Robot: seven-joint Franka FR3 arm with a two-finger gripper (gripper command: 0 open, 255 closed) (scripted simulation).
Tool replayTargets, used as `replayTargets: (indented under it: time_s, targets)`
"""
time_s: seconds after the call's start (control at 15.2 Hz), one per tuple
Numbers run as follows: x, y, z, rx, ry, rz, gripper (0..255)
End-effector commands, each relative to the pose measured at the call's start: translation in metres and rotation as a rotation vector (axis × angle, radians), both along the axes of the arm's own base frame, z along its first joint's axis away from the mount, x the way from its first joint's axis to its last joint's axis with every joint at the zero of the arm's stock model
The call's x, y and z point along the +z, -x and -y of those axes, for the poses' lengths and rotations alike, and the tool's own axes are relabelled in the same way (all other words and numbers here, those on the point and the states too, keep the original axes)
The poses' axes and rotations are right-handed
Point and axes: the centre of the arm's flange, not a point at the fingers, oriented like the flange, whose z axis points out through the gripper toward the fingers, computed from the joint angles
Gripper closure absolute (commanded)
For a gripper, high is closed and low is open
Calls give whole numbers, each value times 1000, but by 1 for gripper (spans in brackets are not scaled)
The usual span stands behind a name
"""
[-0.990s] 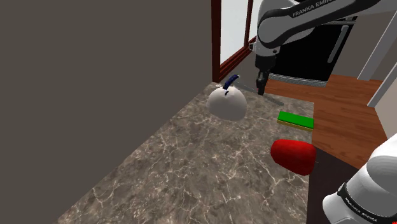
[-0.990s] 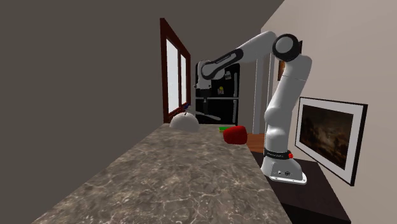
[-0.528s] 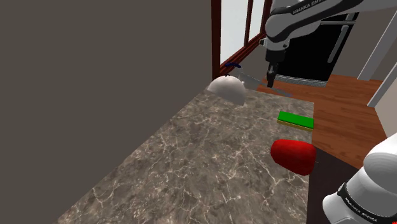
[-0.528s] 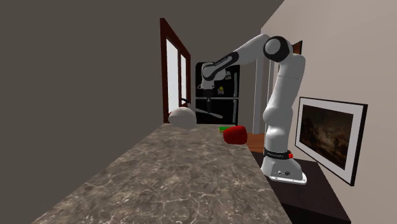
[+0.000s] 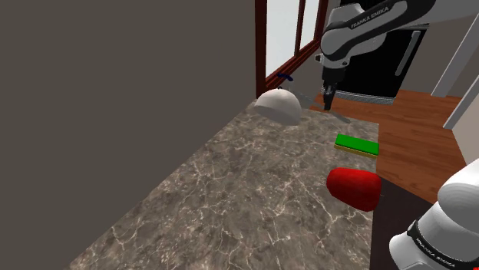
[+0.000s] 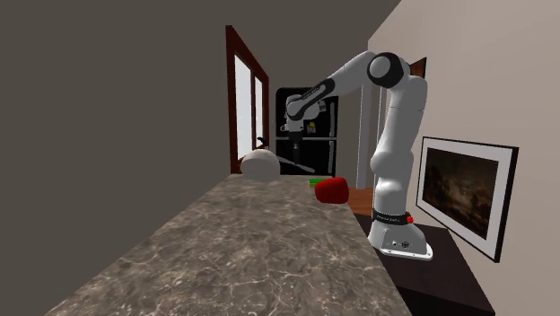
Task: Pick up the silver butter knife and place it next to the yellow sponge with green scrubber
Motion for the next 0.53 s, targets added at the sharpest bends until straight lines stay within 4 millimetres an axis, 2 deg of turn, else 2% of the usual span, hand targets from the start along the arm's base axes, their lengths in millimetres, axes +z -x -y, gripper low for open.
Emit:
replayTargets:
  time_s: [0.0,0.46]
  targets:
    - [-11,-1,-1,0,0,-1,255]
    - [-48,-1,-1,0,0,-1,255]
